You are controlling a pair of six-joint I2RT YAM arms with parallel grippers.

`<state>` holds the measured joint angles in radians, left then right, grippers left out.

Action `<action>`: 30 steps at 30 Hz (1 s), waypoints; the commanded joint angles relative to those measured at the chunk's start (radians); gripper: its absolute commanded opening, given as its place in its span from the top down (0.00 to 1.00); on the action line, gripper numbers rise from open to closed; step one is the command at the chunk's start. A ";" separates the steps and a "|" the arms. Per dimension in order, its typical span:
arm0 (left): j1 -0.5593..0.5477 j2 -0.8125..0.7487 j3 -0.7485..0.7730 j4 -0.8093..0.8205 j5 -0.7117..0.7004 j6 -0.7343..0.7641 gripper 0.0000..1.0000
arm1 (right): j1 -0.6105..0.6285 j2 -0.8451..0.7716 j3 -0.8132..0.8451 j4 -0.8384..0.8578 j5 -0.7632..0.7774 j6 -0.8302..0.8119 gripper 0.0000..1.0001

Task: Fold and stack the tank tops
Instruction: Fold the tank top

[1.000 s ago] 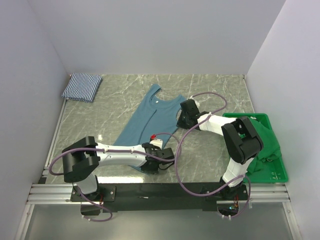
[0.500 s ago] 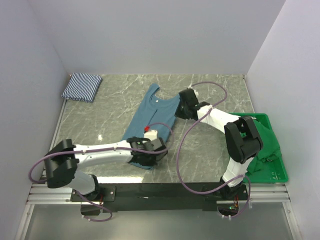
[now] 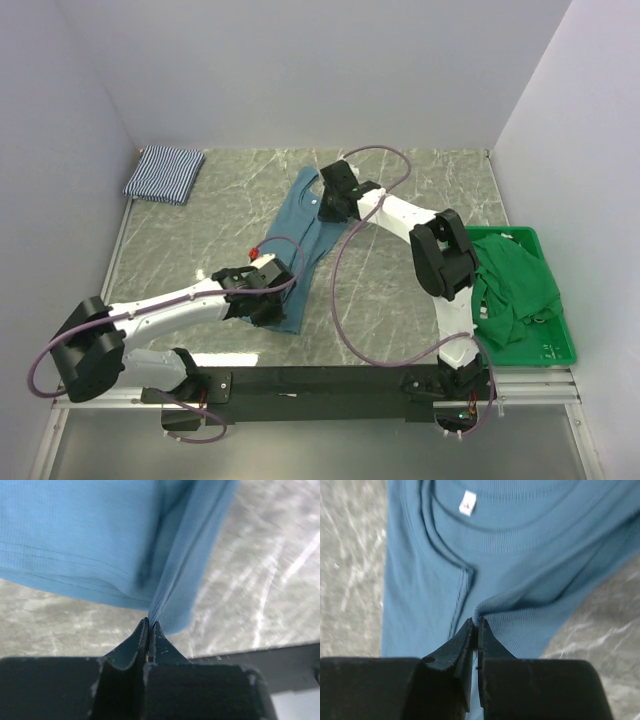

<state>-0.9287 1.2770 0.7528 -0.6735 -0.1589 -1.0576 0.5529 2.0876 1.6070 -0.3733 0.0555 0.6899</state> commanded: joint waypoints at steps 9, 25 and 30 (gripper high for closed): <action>-0.039 -0.045 -0.020 0.055 0.249 0.179 0.99 | -0.015 -0.208 -0.329 0.039 0.130 0.013 1.00; -0.141 -0.033 0.034 -0.055 0.162 0.156 0.99 | -0.030 -0.344 -0.481 0.096 0.115 0.054 1.00; -0.084 -0.068 0.016 -0.072 0.128 0.142 0.99 | -0.027 -0.313 -0.424 0.086 0.095 0.062 1.00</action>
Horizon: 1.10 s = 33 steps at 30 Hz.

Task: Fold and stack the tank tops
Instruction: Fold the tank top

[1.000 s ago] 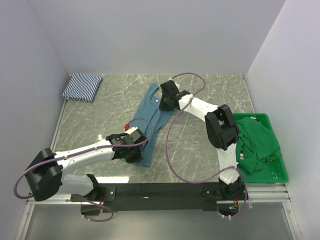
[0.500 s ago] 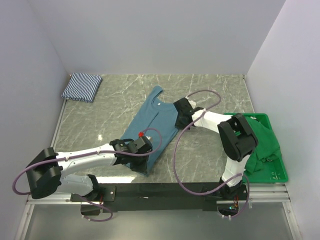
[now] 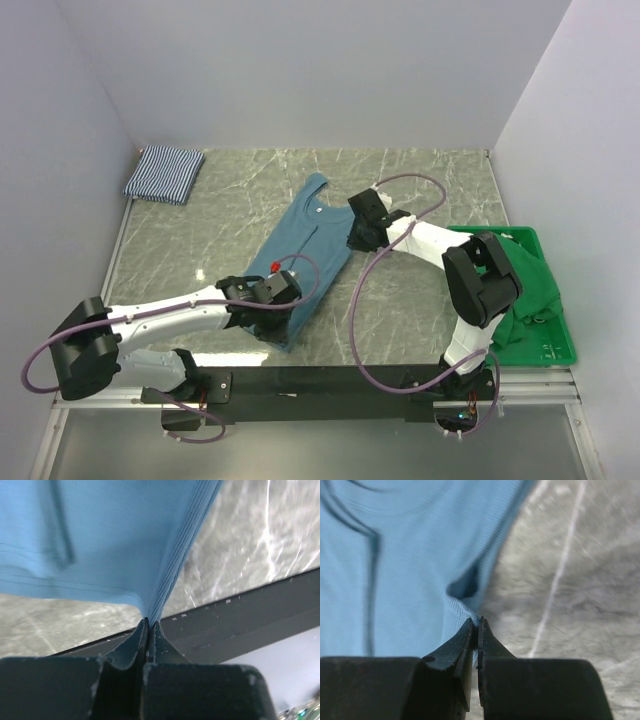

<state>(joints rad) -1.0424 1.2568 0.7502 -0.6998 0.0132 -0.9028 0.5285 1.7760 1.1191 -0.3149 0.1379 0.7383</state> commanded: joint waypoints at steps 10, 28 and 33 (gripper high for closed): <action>0.131 -0.046 0.003 -0.098 -0.078 -0.047 0.99 | 0.021 0.092 0.218 -0.004 -0.008 0.013 1.00; 0.261 0.015 0.020 -0.175 -0.085 -0.042 0.99 | 0.068 0.292 0.459 -0.081 0.008 -0.025 1.00; 0.300 0.055 0.020 -0.165 -0.058 -0.019 0.99 | 0.074 0.324 0.511 -0.107 0.014 -0.040 1.00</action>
<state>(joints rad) -0.7628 1.2926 0.7502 -0.8318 -0.0643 -0.9512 0.5999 2.0762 1.5581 -0.4126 0.1104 0.7185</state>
